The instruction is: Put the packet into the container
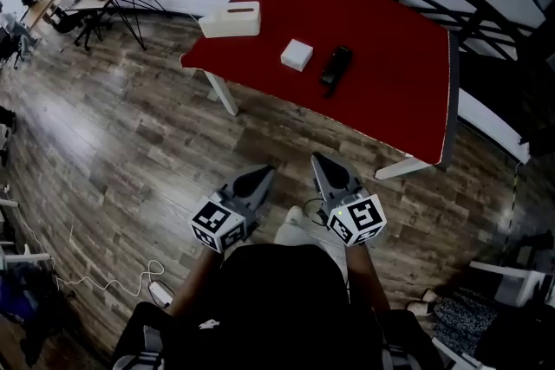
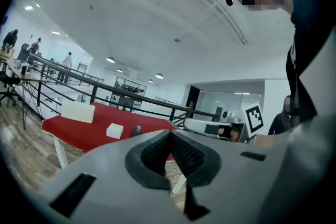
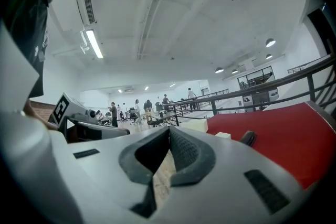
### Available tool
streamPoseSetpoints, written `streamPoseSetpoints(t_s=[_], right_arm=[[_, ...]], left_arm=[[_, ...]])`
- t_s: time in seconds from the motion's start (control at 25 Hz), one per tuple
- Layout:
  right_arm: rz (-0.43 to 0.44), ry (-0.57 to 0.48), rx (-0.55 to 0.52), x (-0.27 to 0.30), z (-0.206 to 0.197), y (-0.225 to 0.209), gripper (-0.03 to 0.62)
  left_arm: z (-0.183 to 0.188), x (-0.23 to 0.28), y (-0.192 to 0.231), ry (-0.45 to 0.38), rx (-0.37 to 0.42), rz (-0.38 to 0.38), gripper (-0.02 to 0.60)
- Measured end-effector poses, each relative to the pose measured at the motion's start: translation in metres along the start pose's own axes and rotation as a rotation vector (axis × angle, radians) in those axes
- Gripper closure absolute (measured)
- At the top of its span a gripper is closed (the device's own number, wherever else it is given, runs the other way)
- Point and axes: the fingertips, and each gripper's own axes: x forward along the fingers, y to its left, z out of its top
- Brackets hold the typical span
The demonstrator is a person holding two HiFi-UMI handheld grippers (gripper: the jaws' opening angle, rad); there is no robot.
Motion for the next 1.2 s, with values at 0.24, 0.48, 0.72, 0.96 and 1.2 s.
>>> streamPoseSetpoints(t_s=[0.24, 0.48, 0.72, 0.96, 1.2], right_arm=[[0.018, -0.021, 0.023, 0.011, 0.006, -0.032, 0.572], [0.030, -0.016, 0.029, 0.021, 0.008, -0.047, 0.572], [0.004, -0.019, 0.003, 0.040, 0.013, -0.061, 0.572], [0.000, -0.002, -0.022, 0.073, 0.020, -0.084, 0.572], [0.008, 0.033, -0.006, 0.133, 0.014, -0.104, 0.572]], left_arm=[[0.007, 0.029, 0.007, 0.010, 0.014, 0.031, 0.574], [0.020, 0.044, 0.015, -0.002, 0.024, 0.048, 0.574], [0.031, 0.063, 0.030, -0.003, 0.039, 0.032, 0.574], [0.038, 0.084, 0.063, -0.017, 0.029, 0.029, 0.574], [0.053, 0.107, 0.127, -0.034, 0.032, 0.041, 0.574]])
